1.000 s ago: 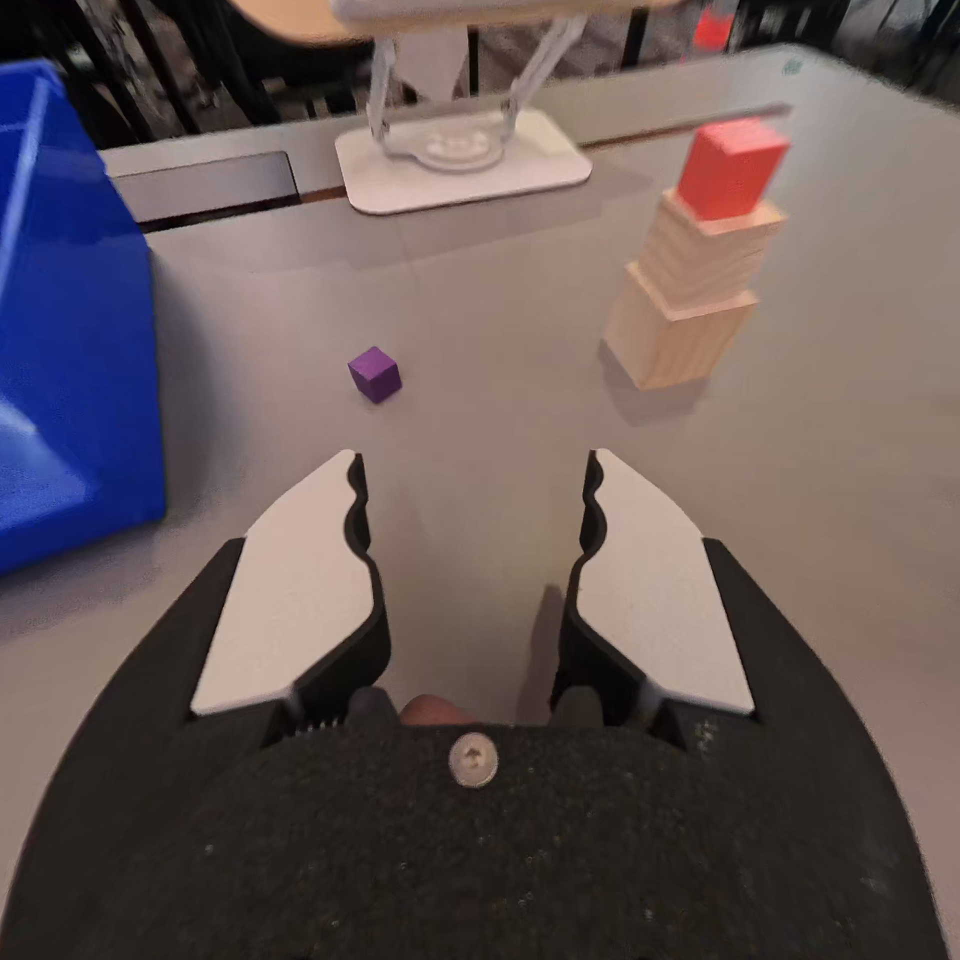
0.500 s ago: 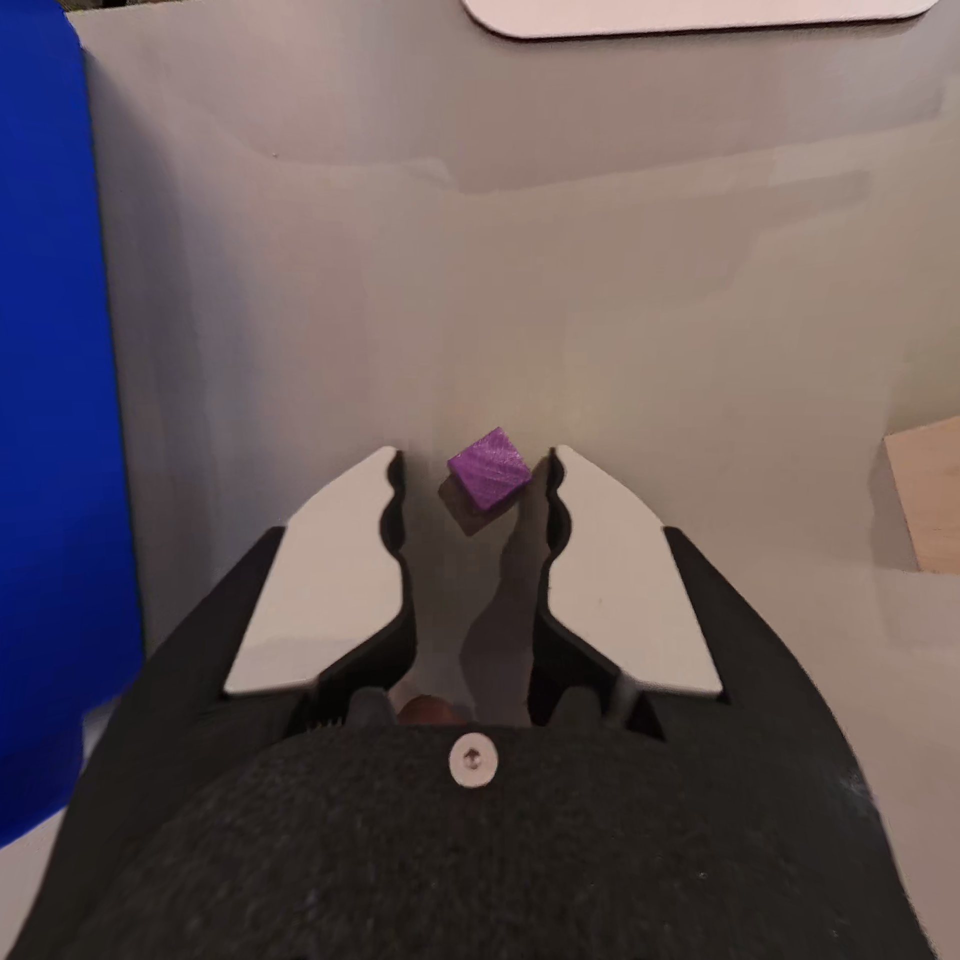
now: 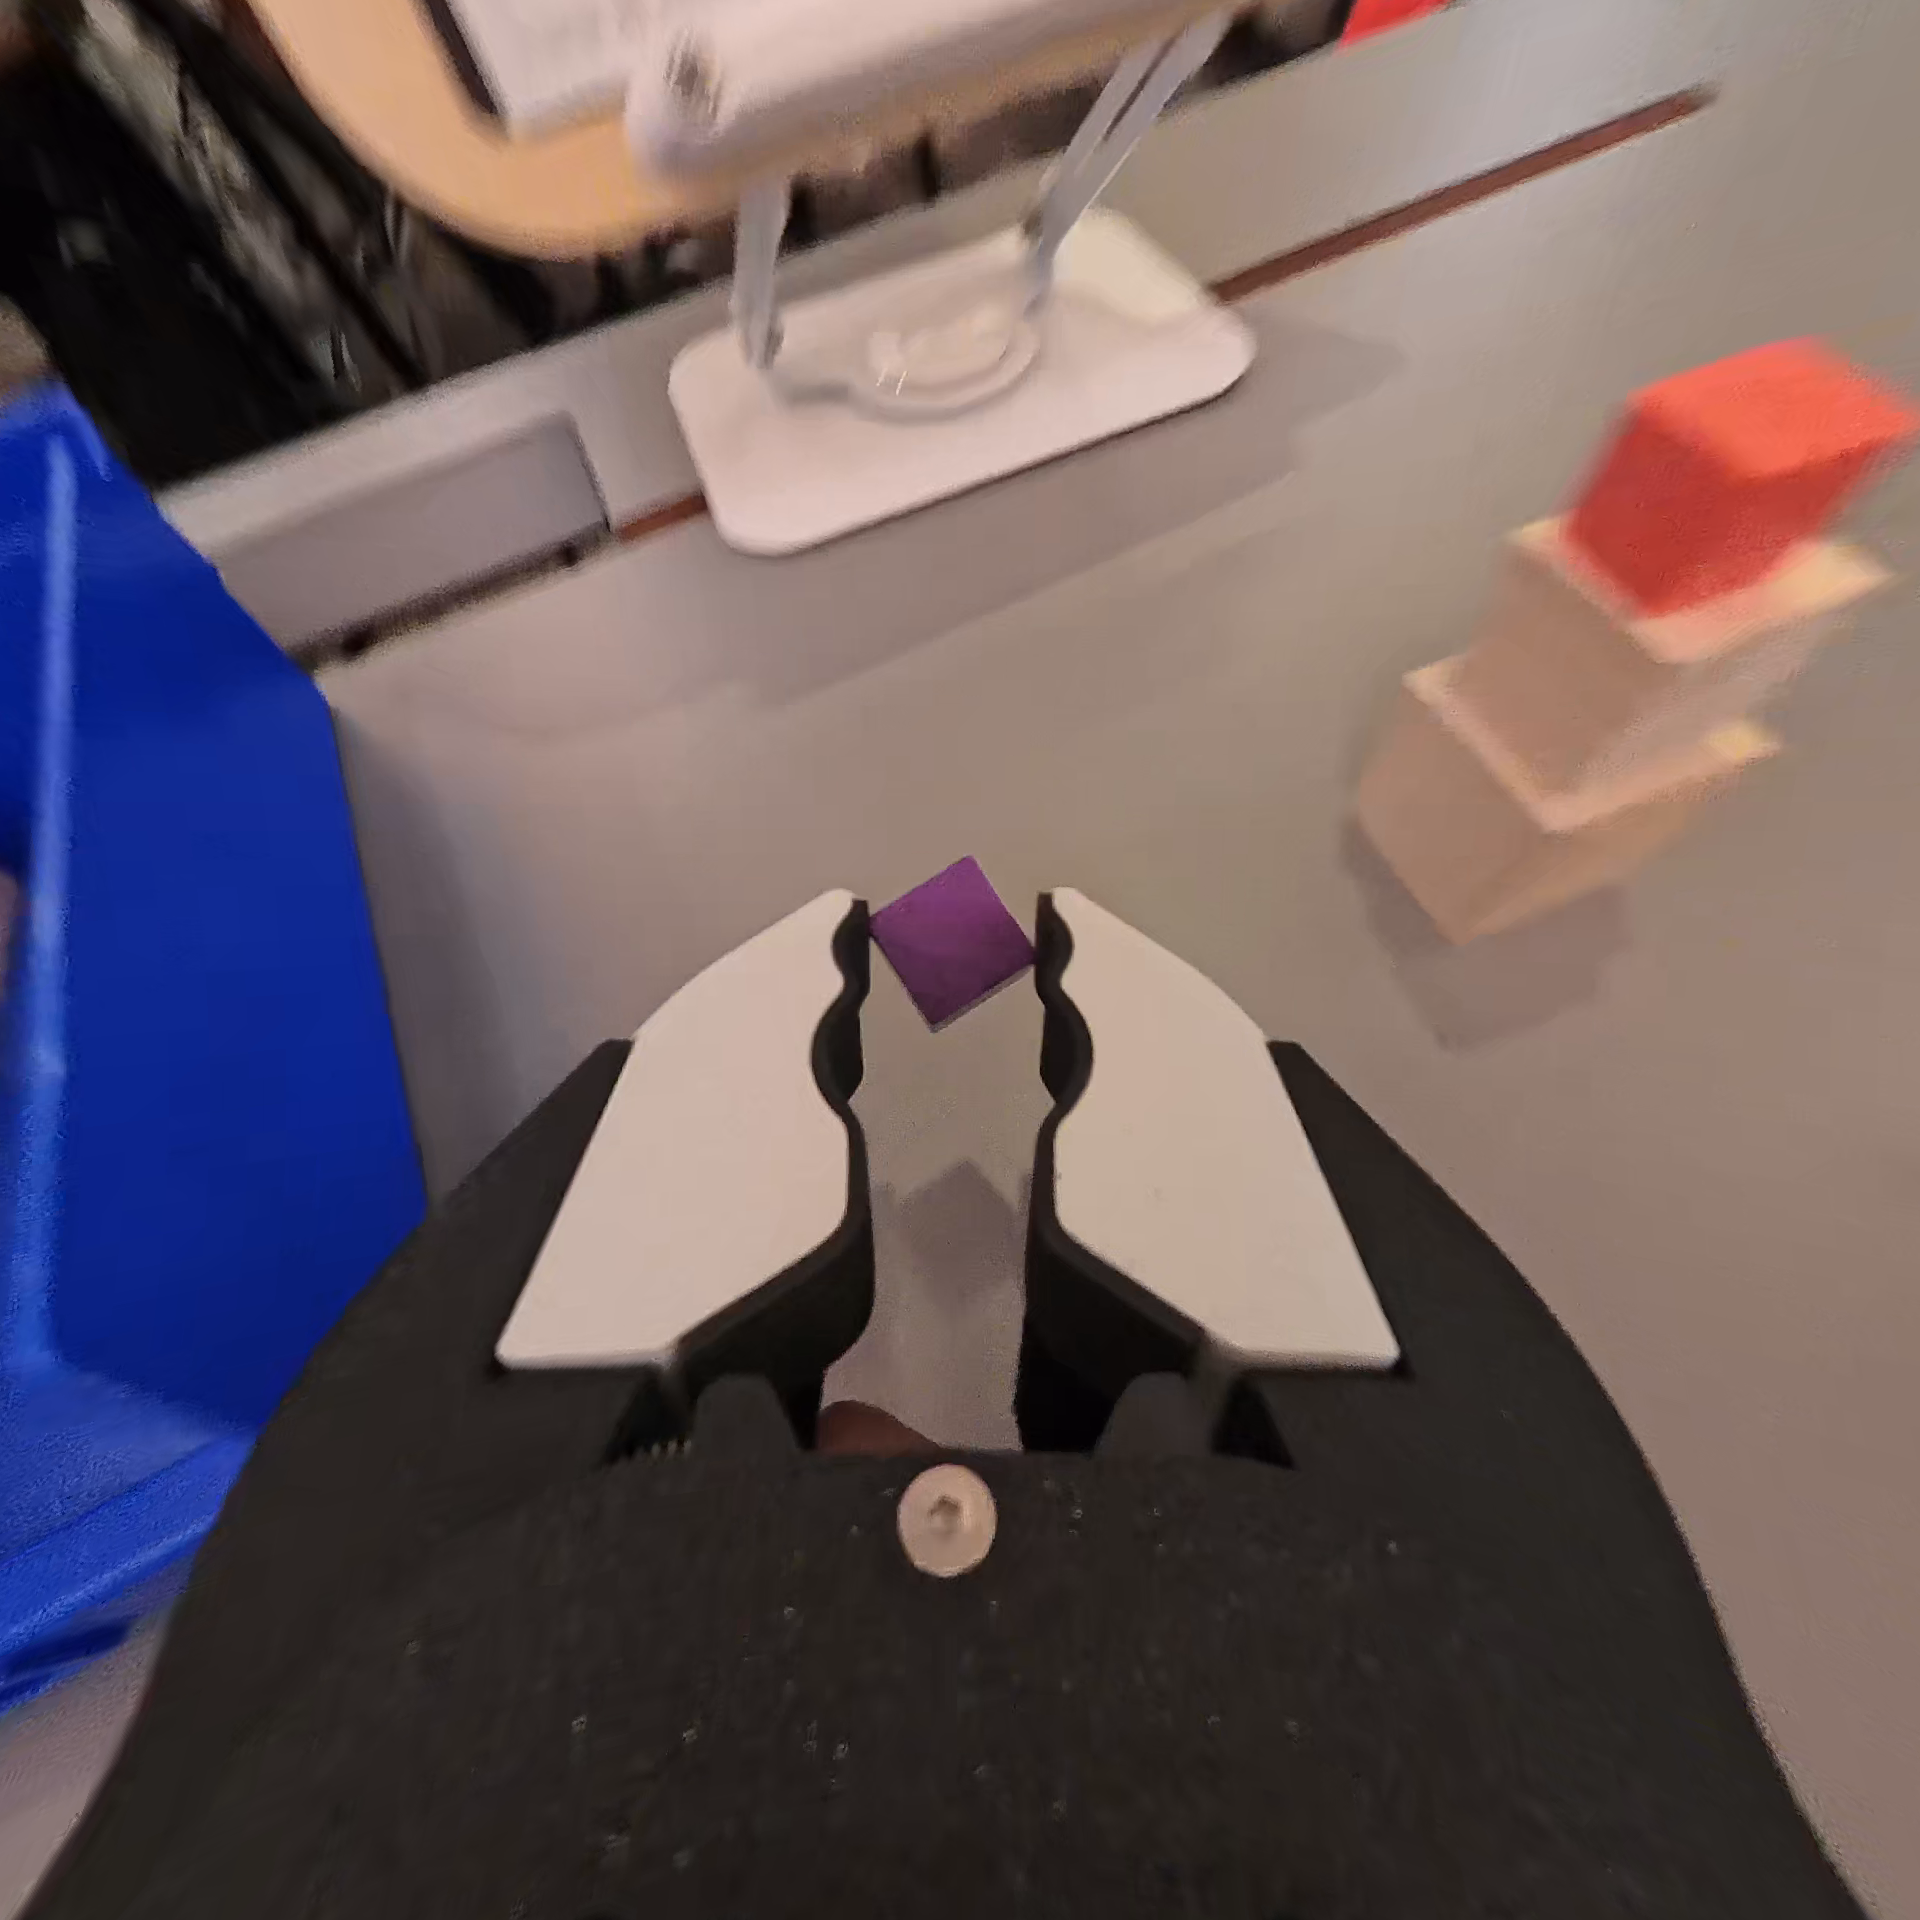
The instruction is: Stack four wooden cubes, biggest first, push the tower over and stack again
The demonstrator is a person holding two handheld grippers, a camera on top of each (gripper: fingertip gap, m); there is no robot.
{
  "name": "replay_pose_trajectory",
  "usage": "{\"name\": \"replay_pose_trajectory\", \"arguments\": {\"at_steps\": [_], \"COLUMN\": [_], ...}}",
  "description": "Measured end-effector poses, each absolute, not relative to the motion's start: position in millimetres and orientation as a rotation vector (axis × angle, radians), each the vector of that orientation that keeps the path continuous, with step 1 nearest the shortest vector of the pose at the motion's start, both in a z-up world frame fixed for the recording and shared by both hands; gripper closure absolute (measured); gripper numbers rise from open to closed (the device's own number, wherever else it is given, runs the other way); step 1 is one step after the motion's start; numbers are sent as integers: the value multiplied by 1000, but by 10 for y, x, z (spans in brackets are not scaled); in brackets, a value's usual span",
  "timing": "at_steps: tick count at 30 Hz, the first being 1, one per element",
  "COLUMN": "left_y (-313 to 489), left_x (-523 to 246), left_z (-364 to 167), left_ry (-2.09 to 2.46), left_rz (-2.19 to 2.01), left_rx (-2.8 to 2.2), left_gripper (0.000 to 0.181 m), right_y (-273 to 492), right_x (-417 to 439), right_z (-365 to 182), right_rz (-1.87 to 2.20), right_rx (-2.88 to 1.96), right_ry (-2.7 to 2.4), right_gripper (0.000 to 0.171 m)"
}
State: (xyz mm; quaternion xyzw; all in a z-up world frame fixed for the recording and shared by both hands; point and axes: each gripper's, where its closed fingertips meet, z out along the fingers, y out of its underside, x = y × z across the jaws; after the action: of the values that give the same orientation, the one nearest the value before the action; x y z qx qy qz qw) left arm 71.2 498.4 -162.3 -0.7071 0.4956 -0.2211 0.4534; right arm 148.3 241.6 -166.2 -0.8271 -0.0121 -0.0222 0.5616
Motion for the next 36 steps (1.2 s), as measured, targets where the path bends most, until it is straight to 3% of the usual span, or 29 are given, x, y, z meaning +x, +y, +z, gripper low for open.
{"name": "replay_pose_trajectory", "arguments": {"at_steps": [6,14,28,36], "left_y": [4338,3851,3943,3955], "left_x": [324,96,1614,1732], "left_z": [-1093,-1242,-887,-1075], "left_ry": [1256,1318,1677,1803], "left_rz": [-512,-572,-703,-676], "left_rx": [-1447,-1434,-1674,-1789], "left_gripper": [151,151,151,151], "right_y": [2420,2453,2449,2374], "right_x": [1486,1465,1452,1512], "right_z": [-1678,-1719,-1706,-1671], "right_rz": [-60,-64,-59,-65], "right_rx": [-1952,-1965,-1962,-1953], "right_ry": [-30,-37,-51,-27], "right_gripper": [121,121,121,121]}}
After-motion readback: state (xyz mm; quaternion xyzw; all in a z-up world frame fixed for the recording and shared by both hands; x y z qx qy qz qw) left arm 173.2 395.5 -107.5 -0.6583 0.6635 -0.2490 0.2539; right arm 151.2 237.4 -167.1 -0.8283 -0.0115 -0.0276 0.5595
